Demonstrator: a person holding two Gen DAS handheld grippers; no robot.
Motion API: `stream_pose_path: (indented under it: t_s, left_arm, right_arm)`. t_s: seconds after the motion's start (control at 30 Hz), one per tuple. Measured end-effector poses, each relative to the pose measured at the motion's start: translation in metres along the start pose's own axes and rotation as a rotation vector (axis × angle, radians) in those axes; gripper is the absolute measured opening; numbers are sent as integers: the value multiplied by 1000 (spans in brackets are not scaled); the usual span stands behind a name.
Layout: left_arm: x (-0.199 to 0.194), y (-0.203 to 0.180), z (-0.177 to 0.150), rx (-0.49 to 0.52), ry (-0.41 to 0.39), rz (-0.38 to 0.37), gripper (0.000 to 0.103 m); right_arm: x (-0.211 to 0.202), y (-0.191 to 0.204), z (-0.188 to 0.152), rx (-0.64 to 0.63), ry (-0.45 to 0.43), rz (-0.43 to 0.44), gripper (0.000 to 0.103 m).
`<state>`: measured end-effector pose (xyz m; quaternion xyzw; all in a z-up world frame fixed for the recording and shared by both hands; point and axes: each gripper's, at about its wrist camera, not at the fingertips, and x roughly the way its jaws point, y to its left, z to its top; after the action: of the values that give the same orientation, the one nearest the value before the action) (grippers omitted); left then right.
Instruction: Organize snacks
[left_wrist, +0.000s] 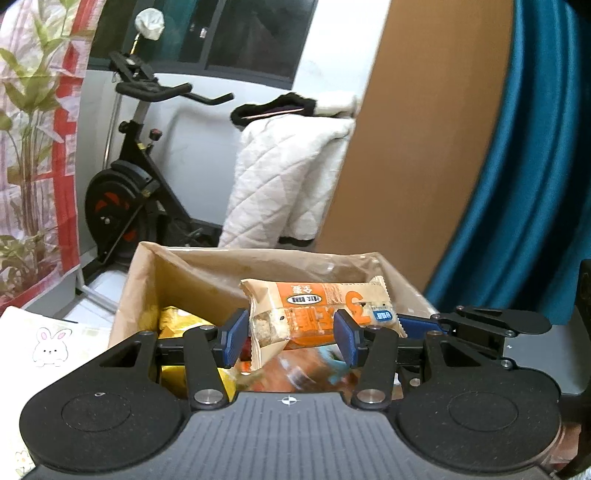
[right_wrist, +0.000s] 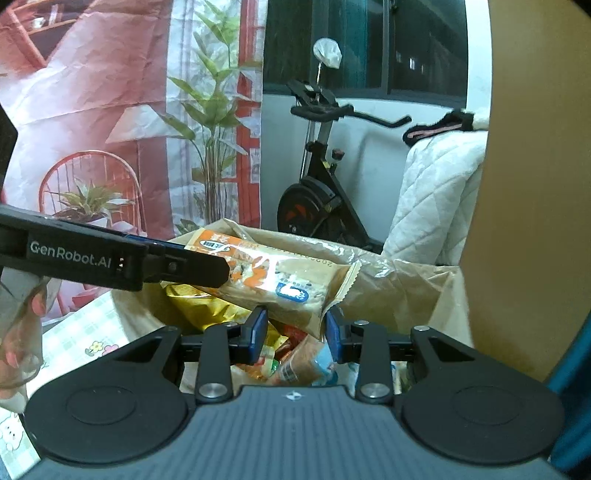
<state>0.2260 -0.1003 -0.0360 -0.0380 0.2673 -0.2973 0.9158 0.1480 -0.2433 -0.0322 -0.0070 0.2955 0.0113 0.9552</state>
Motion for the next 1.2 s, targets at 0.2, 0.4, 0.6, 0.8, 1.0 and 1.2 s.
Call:
stream_pose_path:
  t_s: [0.2, 0.4, 0.6, 0.8, 1.0, 1.2]
  left_arm:
    - [14, 9, -5, -11, 37, 22, 53]
    - [21, 10, -8, -17, 53, 30, 55]
    - [4, 4, -4, 43, -1, 100, 73]
    - [-30, -1, 6, 65, -47, 138, 88]
    - [-68, -18, 14, 139, -66, 225, 92]
    - [-116, -42, 13, 227, -135, 282, 93]
  right_arm:
    - [28, -5, -1, 21, 57, -2, 36]
    - [35, -10, -7, 33, 85, -25, 38]
    - [21, -12, -5, 62, 77, -71, 59]
    - [-13, -14, 3, 130, 21, -98, 86]
    - [-56, -6, 11, 167, -30, -132, 95]
    - [-100, 11, 18, 157, -86, -154, 100]
